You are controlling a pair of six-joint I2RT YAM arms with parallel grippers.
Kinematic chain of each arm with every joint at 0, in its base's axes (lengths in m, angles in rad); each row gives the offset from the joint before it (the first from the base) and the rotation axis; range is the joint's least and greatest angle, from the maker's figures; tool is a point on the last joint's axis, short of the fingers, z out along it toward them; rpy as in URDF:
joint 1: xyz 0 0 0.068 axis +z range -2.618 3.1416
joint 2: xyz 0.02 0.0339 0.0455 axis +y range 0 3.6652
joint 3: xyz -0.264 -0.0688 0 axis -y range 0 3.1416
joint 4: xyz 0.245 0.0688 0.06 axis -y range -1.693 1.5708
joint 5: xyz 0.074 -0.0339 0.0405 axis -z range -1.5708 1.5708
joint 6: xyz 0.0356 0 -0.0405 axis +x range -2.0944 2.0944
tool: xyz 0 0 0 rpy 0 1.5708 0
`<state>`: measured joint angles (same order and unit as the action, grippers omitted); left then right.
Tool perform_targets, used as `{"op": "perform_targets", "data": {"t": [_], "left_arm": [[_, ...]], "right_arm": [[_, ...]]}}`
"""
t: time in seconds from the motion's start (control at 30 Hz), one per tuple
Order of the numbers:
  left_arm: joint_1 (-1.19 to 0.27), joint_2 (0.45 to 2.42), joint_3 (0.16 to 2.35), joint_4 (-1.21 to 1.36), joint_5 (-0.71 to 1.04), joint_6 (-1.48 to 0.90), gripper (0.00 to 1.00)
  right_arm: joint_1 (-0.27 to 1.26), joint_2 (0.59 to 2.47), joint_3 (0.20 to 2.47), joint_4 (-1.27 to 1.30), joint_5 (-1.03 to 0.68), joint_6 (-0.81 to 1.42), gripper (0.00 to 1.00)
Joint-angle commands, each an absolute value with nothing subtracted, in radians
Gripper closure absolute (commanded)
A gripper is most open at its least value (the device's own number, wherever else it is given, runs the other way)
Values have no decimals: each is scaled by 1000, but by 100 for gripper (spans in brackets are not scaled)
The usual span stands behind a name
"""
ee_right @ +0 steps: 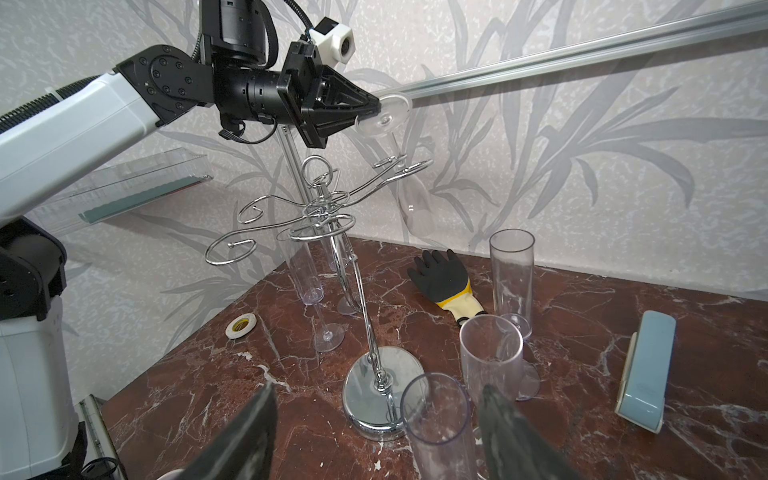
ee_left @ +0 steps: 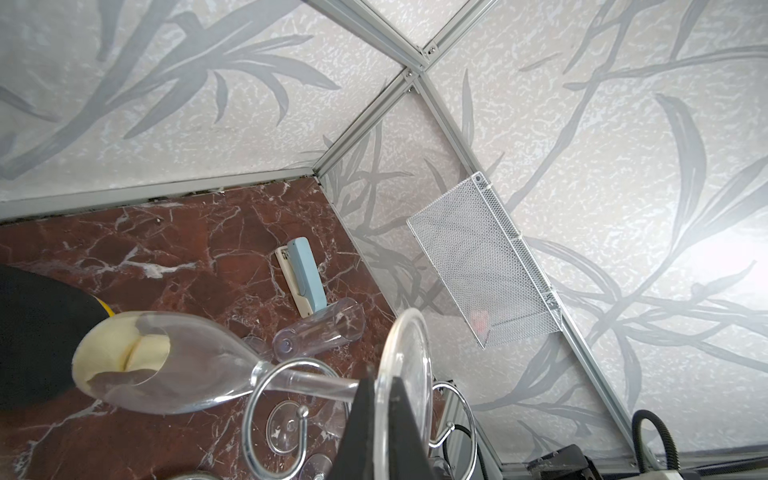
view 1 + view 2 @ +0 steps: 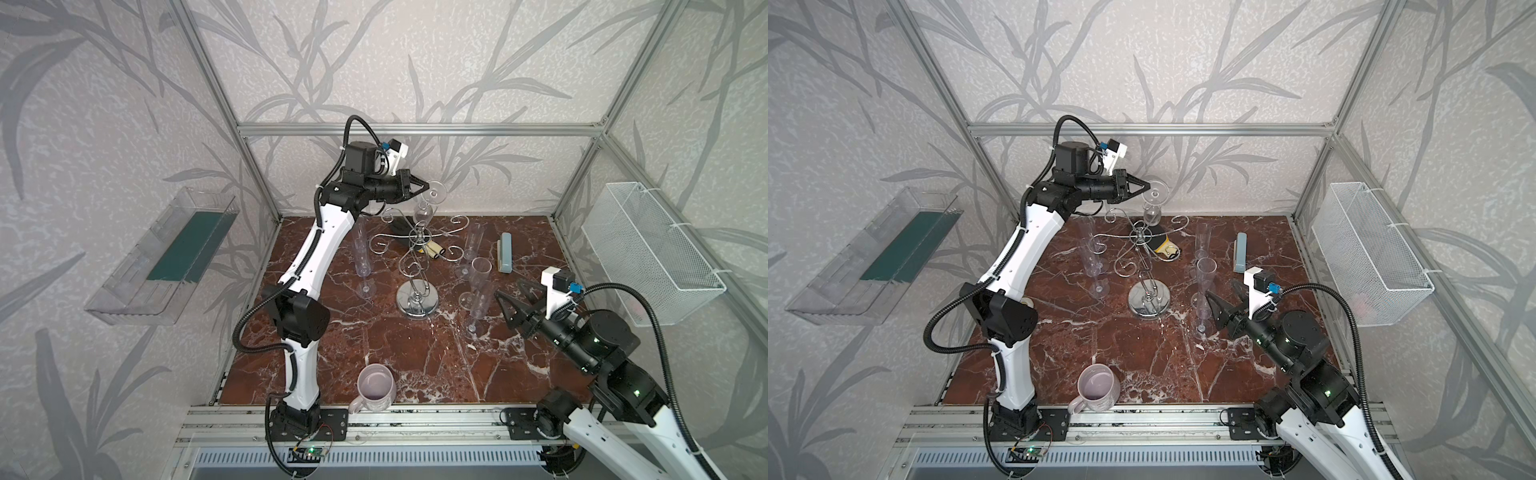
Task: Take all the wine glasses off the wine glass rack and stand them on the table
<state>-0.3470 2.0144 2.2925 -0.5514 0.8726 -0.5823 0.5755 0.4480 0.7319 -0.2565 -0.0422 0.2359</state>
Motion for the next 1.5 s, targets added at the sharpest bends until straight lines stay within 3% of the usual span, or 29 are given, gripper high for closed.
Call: {"op": "perform_targets", "data": {"t": [0.0,0.97,1.47], "left_arm": [[-350,1951,2275,-495,914,-603,100],[-353,1941,2215,-410,1006,-710,100],[-350,1857,2151,-518,945,-660,100]], "right_arm": [[572,440,721,-243,-37,238,26],[574,413,714,-261,-23,243,26],[574,400,712,-267,-23,249,26]]}}
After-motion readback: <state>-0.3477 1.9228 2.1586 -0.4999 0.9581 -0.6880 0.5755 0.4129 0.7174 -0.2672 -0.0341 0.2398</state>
